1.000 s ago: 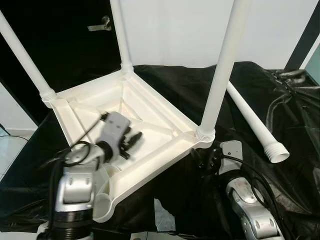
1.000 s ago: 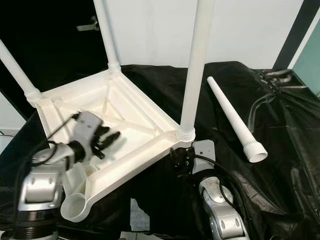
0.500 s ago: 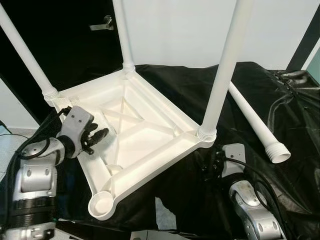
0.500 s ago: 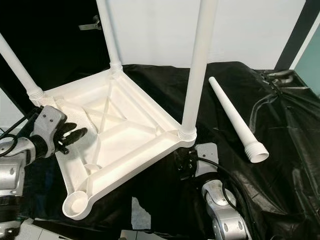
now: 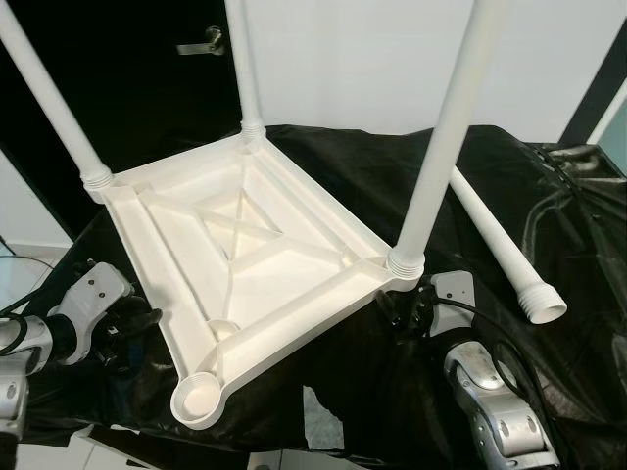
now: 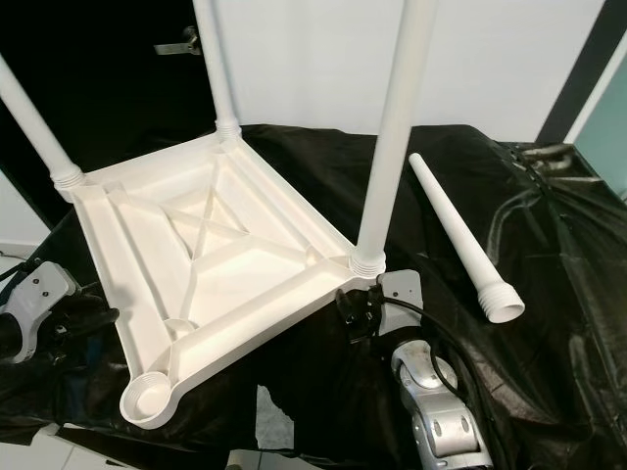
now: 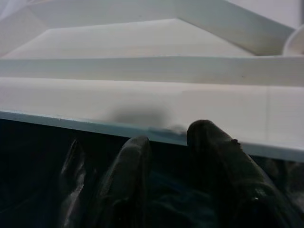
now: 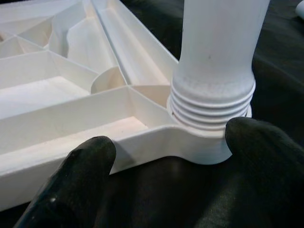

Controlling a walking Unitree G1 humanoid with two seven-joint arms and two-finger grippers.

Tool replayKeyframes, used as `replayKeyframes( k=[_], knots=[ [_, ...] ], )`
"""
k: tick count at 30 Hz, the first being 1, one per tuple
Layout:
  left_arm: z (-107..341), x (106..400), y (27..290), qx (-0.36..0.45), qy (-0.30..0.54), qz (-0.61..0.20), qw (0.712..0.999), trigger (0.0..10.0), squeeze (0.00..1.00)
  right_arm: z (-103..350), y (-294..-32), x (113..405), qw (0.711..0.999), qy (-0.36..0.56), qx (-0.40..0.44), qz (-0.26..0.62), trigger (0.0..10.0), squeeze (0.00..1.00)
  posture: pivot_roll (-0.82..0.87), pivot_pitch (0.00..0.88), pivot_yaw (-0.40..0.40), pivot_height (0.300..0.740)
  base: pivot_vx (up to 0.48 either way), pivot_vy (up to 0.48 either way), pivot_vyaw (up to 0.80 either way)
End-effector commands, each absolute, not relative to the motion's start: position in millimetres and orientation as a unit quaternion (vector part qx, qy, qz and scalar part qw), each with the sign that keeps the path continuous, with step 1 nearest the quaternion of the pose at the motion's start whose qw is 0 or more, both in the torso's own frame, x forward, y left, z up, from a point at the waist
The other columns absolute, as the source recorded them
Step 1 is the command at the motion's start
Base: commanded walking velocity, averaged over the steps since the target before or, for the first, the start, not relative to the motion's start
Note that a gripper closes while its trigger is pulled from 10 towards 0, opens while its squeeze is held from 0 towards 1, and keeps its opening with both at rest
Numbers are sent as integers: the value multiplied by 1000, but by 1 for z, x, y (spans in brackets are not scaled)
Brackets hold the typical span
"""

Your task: Building children table

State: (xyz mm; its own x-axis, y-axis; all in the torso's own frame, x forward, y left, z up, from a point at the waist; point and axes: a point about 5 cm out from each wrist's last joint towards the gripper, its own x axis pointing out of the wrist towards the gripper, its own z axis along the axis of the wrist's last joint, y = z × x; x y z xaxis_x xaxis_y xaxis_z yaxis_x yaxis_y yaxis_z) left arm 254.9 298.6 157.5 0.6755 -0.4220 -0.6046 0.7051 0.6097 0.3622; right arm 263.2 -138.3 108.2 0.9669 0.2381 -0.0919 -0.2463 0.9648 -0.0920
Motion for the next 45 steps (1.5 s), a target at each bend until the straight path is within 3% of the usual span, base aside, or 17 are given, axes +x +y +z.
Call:
replayKeyframes(
  k=[1,5,13,25,31,37,39,45],
  knots=[
    [148,245,289,292,263,-396,830,10000,0,101,-140,263,990,61,-48,121,10000,0,86,0,-5,740,0,0,0],
    [147,243,287,295,260,-404,826,10000,0,101,-141,264,990,62,-48,121,10000,0,86,0,-5,740,0,0,0],
    [141,241,255,295,218,-447,815,10000,0,99,-143,268,989,79,-45,114,10000,0,88,0,-4,740,0,0,0],
    [139,219,229,293,215,-516,775,10000,0,92,-148,274,987,102,-41,118,10000,0,84,0,7,740,0,0,0],
    [132,199,214,290,229,-564,738,10000,0,91,-155,286,985,108,-53,124,10000,0,93,0,16,740,0,0,0],
    [133,194,195,274,213,-574,741,10000,0,92,-153,296,983,106,-58,140,10000,0,92,0,37,740,0,0,0],
    [134,193,177,251,194,-574,755,10000,0,94,-146,306,979,93,-67,166,10000,0,99,0,43,740,0,0,0],
    [129,196,157,225,179,-553,782,10000,0,97,-140,319,978,81,-73,180,10000,0,106,0,48,740,0,0,0]
  ],
)
